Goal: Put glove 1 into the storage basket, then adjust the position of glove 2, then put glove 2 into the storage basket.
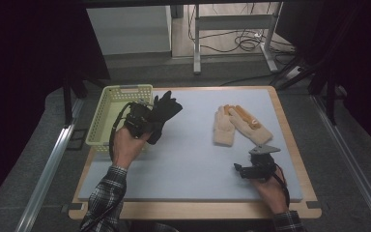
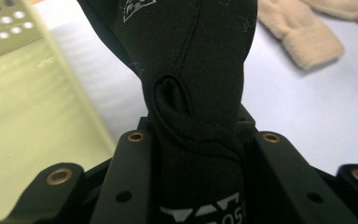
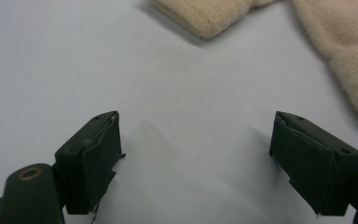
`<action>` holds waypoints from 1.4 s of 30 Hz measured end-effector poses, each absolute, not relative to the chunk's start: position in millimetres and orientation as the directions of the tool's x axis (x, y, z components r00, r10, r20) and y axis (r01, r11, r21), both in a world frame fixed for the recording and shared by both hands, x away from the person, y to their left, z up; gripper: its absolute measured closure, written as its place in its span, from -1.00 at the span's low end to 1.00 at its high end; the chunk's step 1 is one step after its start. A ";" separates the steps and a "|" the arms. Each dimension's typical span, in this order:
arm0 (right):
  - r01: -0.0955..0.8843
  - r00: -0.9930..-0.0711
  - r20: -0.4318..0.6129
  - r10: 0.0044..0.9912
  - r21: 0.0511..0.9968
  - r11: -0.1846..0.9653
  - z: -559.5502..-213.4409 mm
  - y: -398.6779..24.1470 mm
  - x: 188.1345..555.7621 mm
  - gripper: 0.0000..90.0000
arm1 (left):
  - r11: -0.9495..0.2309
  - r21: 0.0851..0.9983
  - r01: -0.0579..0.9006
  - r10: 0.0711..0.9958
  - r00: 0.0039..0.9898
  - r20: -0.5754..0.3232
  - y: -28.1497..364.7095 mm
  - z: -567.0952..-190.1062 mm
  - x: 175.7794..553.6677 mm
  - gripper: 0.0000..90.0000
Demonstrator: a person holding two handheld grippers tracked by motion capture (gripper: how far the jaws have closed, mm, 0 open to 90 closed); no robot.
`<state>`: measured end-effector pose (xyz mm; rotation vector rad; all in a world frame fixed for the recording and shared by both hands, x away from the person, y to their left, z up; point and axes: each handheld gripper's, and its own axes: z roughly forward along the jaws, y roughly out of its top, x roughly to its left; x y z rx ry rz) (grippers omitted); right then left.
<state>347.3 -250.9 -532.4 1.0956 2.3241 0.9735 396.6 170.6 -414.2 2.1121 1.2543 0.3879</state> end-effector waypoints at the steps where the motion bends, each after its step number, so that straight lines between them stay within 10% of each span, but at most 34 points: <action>1: 0.513 -0.617 -0.054 0.785 0.729 0.453 -532.4 -250.9 347.3 -0.64 | -0.327 0.658 0.678 0.869 0.490 -0.073 174.0 -413.9 396.9 0.56; 42: 0.512 -0.617 -0.053 0.785 0.731 0.451 -532.6 -250.8 347.3 -0.64 | -0.118 0.644 0.756 0.981 0.189 -0.042 304.2 -452.2 434.8 0.54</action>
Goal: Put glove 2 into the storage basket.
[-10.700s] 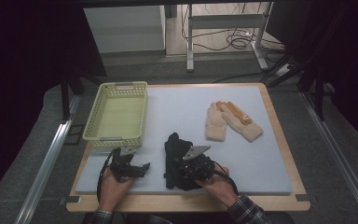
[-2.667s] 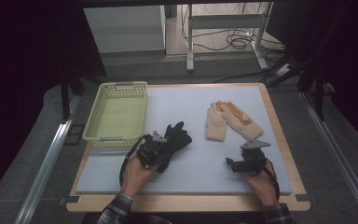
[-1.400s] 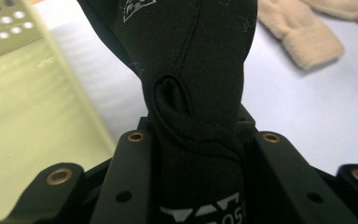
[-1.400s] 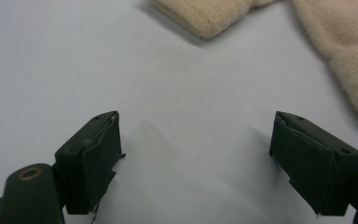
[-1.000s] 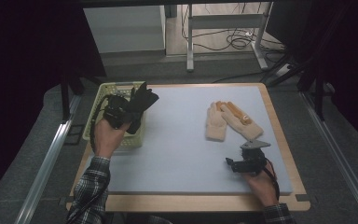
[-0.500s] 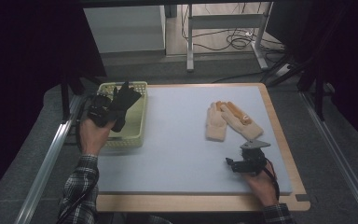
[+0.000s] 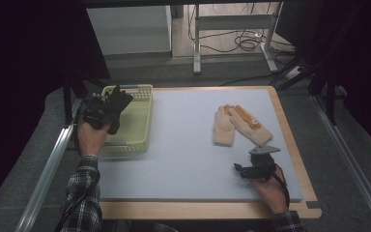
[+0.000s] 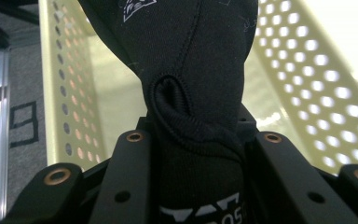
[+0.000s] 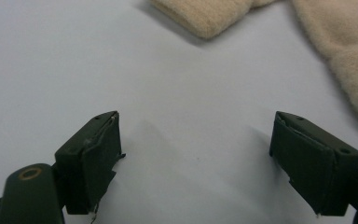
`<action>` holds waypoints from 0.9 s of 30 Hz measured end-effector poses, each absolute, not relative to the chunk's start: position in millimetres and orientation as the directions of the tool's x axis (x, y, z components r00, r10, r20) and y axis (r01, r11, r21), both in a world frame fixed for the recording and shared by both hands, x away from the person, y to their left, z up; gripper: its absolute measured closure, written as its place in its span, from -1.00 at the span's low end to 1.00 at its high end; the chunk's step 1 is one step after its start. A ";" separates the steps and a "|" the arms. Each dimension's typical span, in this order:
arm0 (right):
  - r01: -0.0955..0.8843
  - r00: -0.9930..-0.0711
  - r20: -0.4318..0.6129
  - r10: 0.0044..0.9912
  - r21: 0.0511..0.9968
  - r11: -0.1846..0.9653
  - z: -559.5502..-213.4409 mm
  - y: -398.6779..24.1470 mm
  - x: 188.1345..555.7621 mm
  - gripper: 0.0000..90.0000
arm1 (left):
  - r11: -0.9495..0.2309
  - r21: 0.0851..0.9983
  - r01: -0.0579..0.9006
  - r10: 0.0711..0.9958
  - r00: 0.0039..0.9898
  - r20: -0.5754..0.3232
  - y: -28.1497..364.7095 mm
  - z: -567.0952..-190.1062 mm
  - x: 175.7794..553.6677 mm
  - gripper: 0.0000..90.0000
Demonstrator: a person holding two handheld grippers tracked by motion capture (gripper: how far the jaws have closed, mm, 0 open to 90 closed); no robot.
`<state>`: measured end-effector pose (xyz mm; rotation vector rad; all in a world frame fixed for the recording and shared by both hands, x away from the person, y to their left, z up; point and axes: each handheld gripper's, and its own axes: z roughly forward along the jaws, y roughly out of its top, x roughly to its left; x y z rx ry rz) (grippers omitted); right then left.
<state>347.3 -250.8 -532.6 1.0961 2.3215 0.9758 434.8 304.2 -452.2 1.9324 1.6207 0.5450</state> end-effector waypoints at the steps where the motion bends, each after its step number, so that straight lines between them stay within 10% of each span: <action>1: 0.512 -0.617 -0.052 0.785 0.731 0.451 -532.6 -250.8 347.2 -0.64 | -0.108 0.641 0.760 0.983 0.178 -0.046 305.3 -454.9 436.9 0.54; 19: 0.511 -0.617 -0.052 0.785 0.732 0.451 -532.6 -250.9 347.3 -0.64 | -0.083 0.483 0.871 0.996 0.091 0.006 313.2 -484.2 477.3 0.44; 27: 0.511 -0.617 -0.052 0.785 0.732 0.450 -532.6 -250.9 347.3 -0.64 | -0.094 0.410 0.907 0.995 0.076 0.059 311.1 -489.7 484.0 -0.25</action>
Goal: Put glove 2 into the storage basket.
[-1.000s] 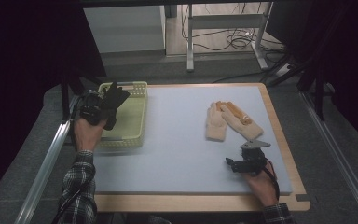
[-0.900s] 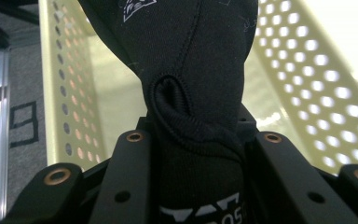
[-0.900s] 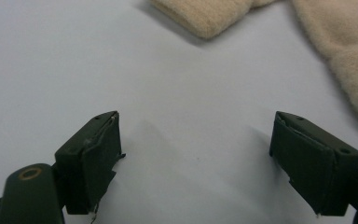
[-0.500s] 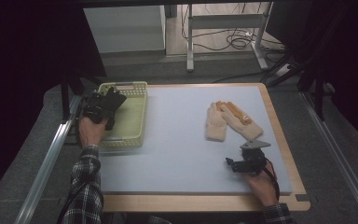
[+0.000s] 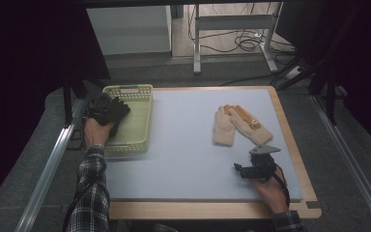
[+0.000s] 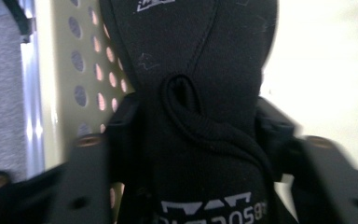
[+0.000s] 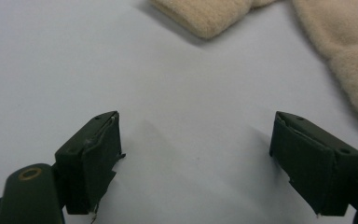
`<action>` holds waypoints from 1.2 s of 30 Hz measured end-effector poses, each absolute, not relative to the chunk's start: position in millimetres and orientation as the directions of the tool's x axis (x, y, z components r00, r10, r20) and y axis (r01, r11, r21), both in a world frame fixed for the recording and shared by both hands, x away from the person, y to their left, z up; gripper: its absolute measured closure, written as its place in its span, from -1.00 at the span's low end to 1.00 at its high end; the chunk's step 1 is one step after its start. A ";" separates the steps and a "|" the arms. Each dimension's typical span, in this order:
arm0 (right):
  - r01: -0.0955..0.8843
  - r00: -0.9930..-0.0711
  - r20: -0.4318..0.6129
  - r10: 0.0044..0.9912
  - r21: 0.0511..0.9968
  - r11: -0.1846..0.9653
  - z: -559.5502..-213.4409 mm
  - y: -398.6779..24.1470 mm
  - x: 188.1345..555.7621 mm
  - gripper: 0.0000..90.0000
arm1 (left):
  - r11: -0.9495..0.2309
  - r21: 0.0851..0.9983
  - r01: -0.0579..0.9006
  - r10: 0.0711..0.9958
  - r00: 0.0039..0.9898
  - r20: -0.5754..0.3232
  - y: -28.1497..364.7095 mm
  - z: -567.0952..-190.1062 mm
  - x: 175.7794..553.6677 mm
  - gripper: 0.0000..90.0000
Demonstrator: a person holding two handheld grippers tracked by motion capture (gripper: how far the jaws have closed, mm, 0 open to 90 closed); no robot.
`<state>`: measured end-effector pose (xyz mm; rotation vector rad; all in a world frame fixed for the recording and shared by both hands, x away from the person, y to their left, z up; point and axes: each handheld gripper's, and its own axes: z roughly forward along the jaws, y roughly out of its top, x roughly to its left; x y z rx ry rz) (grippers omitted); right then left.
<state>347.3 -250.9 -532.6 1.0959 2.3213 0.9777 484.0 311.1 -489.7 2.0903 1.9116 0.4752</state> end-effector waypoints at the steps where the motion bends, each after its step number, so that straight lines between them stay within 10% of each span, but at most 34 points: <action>1: 0.512 -0.617 -0.052 0.785 0.732 0.450 -532.6 -250.9 347.3 -0.64 | -0.097 0.411 0.907 0.995 0.083 0.052 311.1 -490.1 483.8 -0.30; 11: 0.512 -0.617 -0.052 0.785 0.732 0.451 -532.6 -250.8 347.2 -0.64 | -0.116 0.396 0.911 0.993 0.113 0.030 304.0 -490.4 480.6 -0.77; 36: 0.511 -0.617 -0.053 0.785 0.732 0.451 -532.7 -250.8 347.2 -0.64 | -0.124 0.632 0.765 0.973 0.220 -0.075 311.7 -450.0 428.7 -0.89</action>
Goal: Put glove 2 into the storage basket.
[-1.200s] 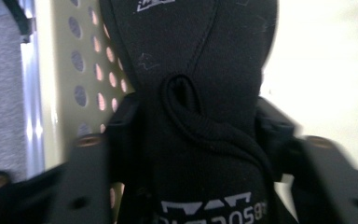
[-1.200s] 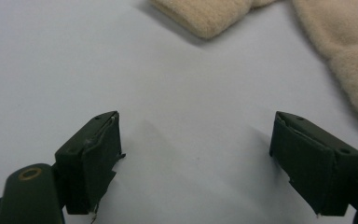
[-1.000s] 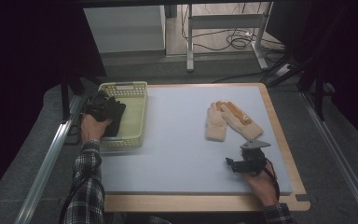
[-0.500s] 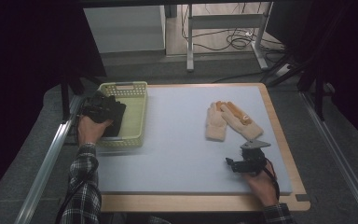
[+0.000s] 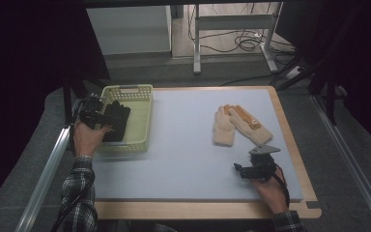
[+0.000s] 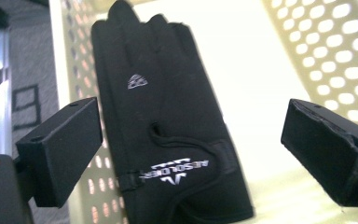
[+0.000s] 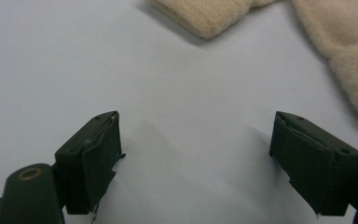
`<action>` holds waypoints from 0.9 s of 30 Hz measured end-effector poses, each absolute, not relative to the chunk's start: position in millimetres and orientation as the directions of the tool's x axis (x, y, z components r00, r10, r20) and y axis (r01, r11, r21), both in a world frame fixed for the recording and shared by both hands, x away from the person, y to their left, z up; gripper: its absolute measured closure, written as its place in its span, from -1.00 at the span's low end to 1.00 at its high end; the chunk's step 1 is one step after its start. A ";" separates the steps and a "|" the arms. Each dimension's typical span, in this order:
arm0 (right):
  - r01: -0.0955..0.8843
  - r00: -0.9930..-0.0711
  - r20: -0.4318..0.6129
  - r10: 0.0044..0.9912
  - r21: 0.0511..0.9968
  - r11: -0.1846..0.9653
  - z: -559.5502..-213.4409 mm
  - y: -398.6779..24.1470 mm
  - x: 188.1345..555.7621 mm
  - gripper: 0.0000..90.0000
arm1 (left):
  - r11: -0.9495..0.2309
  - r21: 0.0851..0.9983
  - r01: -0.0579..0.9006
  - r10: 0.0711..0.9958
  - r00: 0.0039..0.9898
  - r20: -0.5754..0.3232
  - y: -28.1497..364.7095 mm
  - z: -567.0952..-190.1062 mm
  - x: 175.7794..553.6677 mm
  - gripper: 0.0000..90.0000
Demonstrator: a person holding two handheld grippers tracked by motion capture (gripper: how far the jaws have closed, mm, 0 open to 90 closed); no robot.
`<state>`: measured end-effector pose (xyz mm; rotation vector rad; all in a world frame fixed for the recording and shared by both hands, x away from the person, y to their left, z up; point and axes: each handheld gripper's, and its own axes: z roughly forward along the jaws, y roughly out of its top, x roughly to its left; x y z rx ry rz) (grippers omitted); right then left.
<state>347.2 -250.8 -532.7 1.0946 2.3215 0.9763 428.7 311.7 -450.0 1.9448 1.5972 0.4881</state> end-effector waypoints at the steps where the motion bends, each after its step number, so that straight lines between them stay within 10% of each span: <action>1: 0.511 -0.617 -0.053 0.785 0.732 0.451 -532.7 -250.7 347.2 -0.64 | -0.119 0.644 0.756 0.969 0.230 -0.091 311.1 -449.0 426.2 -0.89; 27: 0.509 -0.618 -0.058 0.784 0.731 0.455 -532.5 -250.8 347.1 -0.64 | -0.281 0.806 0.521 0.811 0.577 -0.091 263.2 -443.7 355.6 -1.00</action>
